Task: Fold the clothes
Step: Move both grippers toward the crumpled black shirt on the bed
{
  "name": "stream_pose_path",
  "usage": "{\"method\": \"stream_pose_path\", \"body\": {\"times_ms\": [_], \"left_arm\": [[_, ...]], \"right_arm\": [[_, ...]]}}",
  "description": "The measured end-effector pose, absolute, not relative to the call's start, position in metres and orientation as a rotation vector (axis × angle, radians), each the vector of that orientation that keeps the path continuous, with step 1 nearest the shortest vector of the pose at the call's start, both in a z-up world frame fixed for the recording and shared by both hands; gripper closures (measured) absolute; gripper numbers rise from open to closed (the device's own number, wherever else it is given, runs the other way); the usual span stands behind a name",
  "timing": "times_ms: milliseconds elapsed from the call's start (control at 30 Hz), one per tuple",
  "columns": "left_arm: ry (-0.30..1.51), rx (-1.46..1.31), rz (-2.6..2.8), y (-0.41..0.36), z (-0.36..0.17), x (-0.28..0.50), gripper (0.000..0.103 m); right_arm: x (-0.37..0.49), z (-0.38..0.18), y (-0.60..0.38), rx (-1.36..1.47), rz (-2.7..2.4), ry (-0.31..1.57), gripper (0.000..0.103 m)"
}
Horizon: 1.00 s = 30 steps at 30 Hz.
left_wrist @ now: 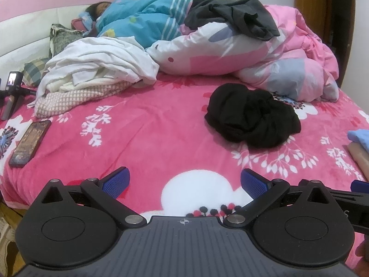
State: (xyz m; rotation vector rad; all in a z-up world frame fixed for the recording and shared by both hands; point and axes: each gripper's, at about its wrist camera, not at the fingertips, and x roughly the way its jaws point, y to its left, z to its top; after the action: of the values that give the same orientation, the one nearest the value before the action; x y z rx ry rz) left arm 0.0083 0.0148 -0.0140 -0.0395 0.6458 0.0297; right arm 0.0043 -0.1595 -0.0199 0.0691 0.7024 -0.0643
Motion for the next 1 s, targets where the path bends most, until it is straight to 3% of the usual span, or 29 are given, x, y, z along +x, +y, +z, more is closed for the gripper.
{"method": "stream_pose_path", "body": {"times_ms": [1000], "left_arm": [[0.644, -0.131, 0.023, 0.034, -0.038, 0.029, 0.000]], "right_arm": [[0.024, -0.042, -0.167, 0.100, -0.077, 0.722, 0.000]]}}
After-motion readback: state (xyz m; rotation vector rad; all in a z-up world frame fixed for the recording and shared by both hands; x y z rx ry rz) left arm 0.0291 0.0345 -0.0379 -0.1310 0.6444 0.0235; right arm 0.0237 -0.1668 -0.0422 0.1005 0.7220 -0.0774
